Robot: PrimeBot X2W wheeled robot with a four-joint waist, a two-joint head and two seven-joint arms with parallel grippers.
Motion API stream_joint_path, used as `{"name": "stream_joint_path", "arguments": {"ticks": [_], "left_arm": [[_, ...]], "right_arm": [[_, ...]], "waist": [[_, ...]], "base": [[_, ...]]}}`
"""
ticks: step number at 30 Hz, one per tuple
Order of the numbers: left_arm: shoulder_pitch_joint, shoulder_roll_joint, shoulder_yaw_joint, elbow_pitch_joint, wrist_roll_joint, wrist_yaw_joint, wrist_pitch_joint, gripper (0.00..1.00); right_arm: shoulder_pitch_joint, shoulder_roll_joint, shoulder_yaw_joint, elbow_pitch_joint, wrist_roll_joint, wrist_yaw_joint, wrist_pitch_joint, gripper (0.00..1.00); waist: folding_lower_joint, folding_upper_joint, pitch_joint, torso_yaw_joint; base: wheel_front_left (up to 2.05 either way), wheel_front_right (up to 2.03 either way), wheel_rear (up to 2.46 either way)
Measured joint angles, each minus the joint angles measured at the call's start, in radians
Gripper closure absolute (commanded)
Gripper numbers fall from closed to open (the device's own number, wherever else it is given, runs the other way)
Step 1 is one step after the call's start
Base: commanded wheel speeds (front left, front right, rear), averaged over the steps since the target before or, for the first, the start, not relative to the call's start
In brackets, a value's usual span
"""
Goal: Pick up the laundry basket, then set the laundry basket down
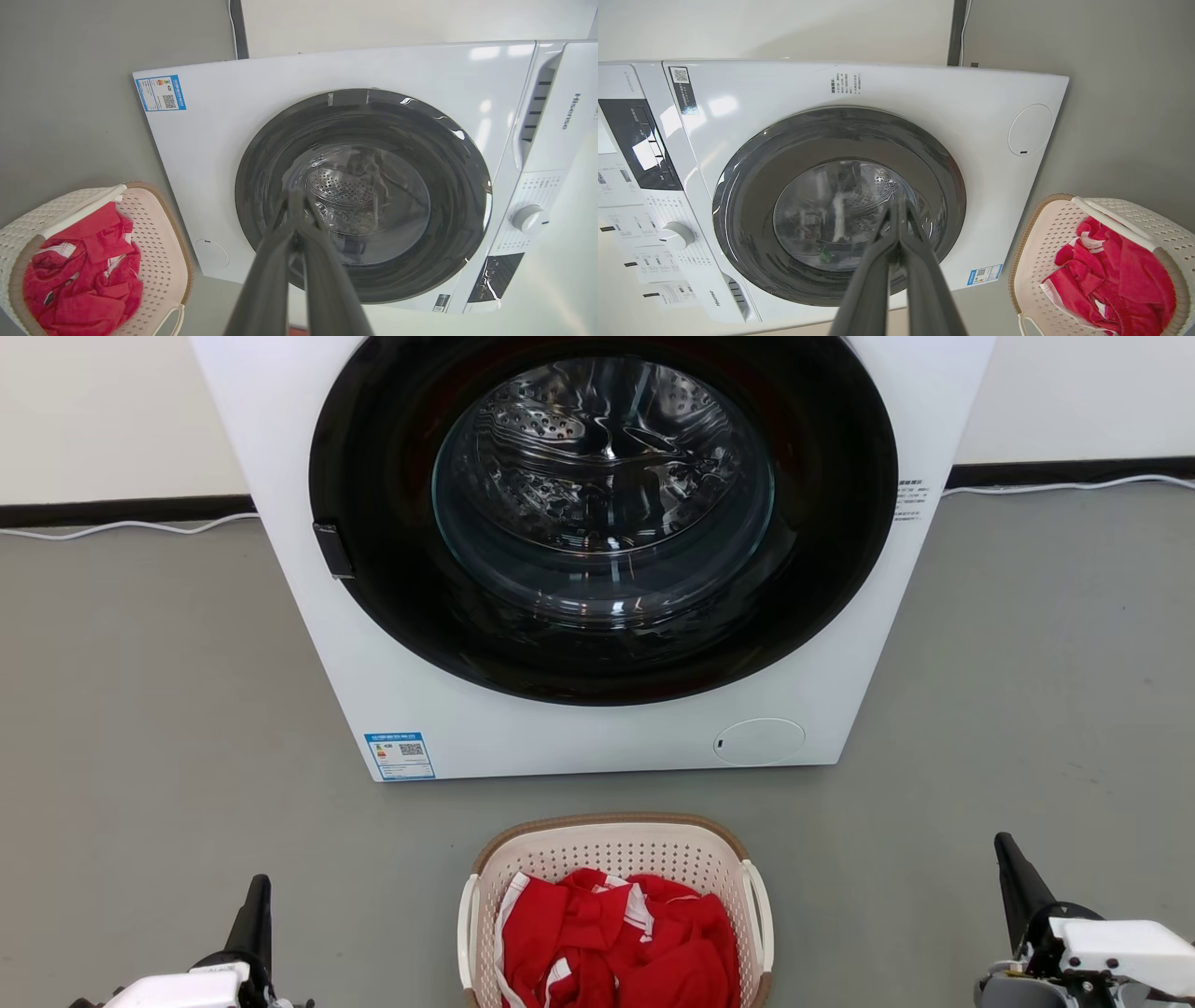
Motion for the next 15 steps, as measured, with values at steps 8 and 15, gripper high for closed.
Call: {"name": "stream_joint_path", "arguments": {"ticks": [8,15], "left_arm": [[0.000,0.000,0.003,0.000,-0.021,-0.004,0.005,1.00],[0.000,0.000,0.003,0.000,-0.021,-0.004,0.005,1.00]], "right_arm": [[0.000,0.000,-0.007,-0.003,0.024,0.000,0.004,1.00],[0.001,0.000,-0.007,-0.004,0.024,-0.001,0.004,1.00]], "waist": [[0.0000,0.0000,0.000,0.000],[-0.0001,0.0000,0.000,0.000]], "base": [[0.00,0.00,0.00],[0.00,0.00,0.00]]}}
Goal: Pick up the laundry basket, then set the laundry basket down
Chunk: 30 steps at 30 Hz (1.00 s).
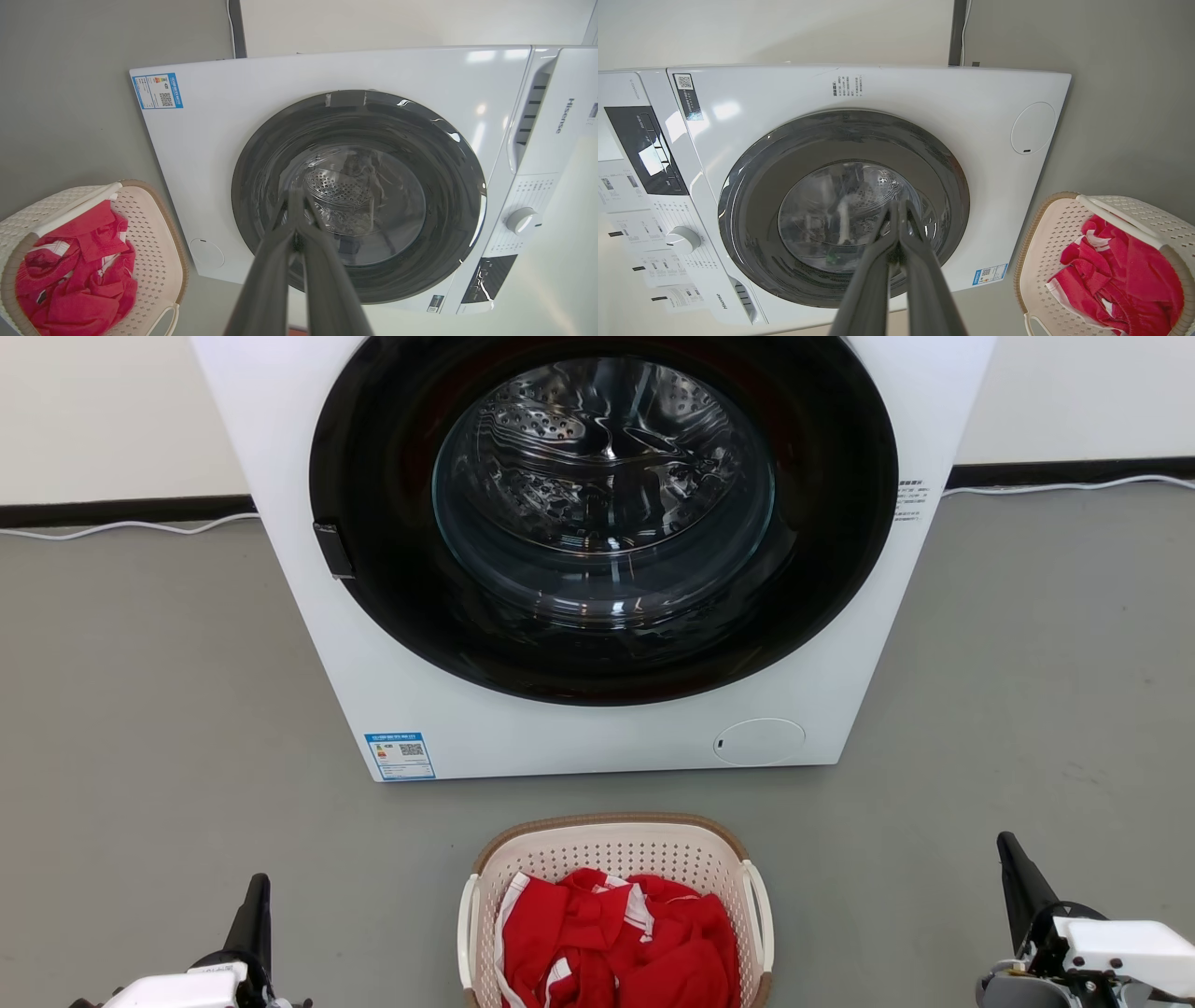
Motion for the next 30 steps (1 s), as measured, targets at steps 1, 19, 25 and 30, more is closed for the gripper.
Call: {"name": "stream_joint_path", "arguments": {"ticks": [1,19,25,30], "left_arm": [[0.000,0.000,0.000,0.000,0.000,0.000,0.000,1.00],[0.000,0.000,0.000,0.000,0.000,0.000,0.000,1.00],[0.000,0.000,0.000,0.000,0.000,0.000,0.000,1.00],[0.000,0.000,0.000,0.000,0.000,0.000,0.000,1.00]], "right_arm": [[0.000,0.000,0.000,0.000,0.000,0.000,0.000,1.00],[0.000,0.000,0.000,0.000,0.000,0.000,0.000,1.00],[0.000,0.000,0.000,-0.001,0.000,0.000,0.000,1.00],[0.000,0.000,0.000,-0.001,0.000,0.000,0.000,1.00]], "waist": [[0.0001,0.0000,0.000,0.000],[0.0001,0.0000,0.000,0.000],[0.0000,0.0000,0.000,0.000],[0.0001,0.0001,0.000,0.000]], "base": [[0.00,0.00,0.00],[0.00,0.00,0.00],[0.00,0.00,0.00],[0.00,0.00,0.00]]}}
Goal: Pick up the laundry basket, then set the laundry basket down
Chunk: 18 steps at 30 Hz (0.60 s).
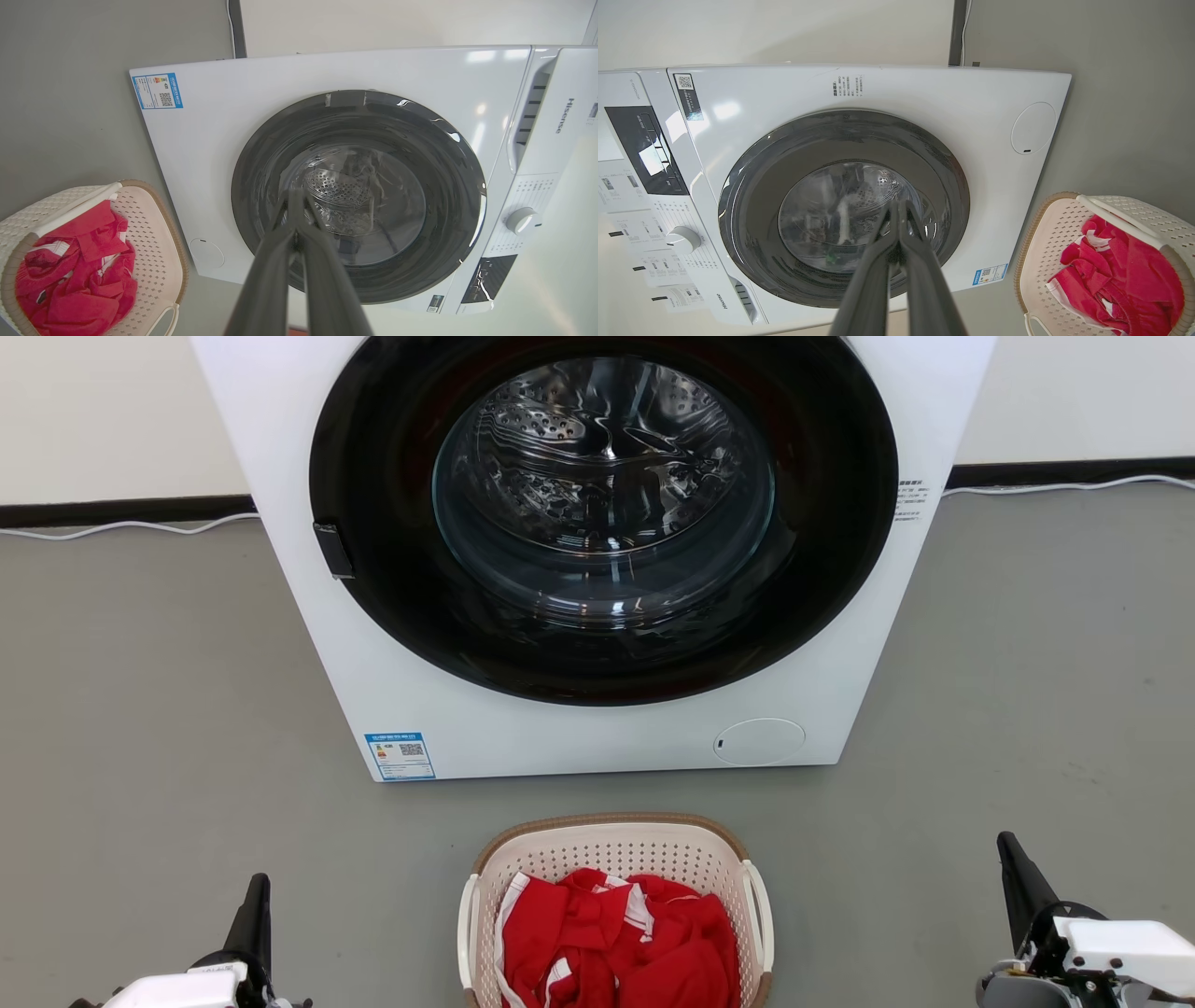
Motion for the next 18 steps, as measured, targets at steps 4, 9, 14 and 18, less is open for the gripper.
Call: {"name": "stream_joint_path", "arguments": {"ticks": [4,9,14,18], "left_arm": [[0.000,0.000,0.000,0.000,0.000,0.000,0.000,1.00],[0.000,0.000,0.000,0.000,0.000,0.000,0.000,1.00],[0.000,0.000,0.000,0.000,0.000,0.000,0.000,1.00],[0.000,0.000,0.000,0.000,0.000,0.000,0.000,1.00]], "right_arm": [[0.000,0.000,0.000,0.000,0.000,0.000,0.000,1.00],[0.000,0.000,0.000,0.000,0.000,0.000,0.000,1.00],[0.000,0.000,0.000,0.000,0.000,0.000,0.000,1.00],[0.000,0.000,0.000,0.000,0.000,0.000,0.000,1.00]], "waist": [[0.0000,0.0000,0.000,0.000],[0.0000,0.0000,0.000,0.000],[0.0000,0.0000,0.000,0.000],[-0.0001,0.0000,0.000,0.000]], "base": [[0.00,0.00,0.00],[0.00,0.00,0.00],[0.00,0.00,0.00],[0.00,0.00,0.00]]}}
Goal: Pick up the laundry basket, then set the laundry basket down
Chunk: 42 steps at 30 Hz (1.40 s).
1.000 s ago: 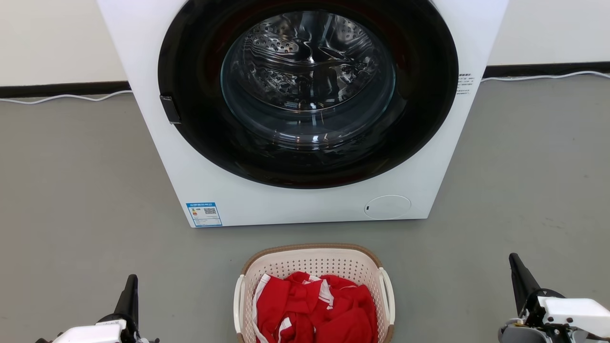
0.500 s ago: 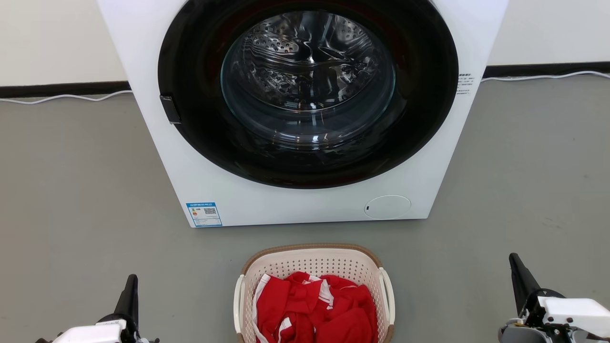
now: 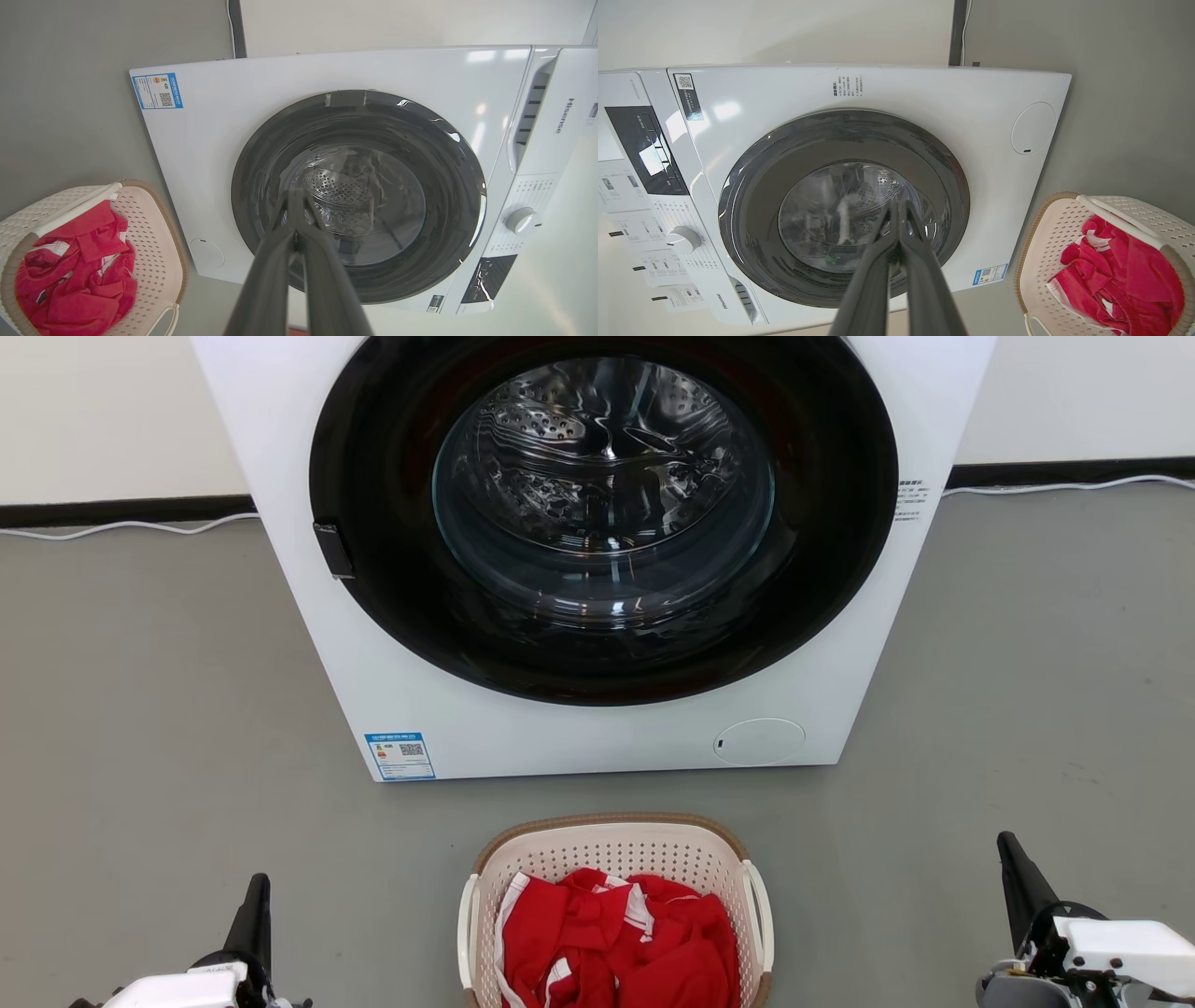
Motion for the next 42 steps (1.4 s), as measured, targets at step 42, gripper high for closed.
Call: {"name": "stream_joint_path", "arguments": {"ticks": [42], "left_arm": [[0.000,0.000,0.000,0.000,0.000,0.000,0.000,1.00]], "right_arm": [[0.000,0.000,0.000,0.000,0.000,0.000,0.000,1.00]], "waist": [[0.0000,0.0000,0.000,0.000]], "base": [[0.00,0.00,0.00]]}}
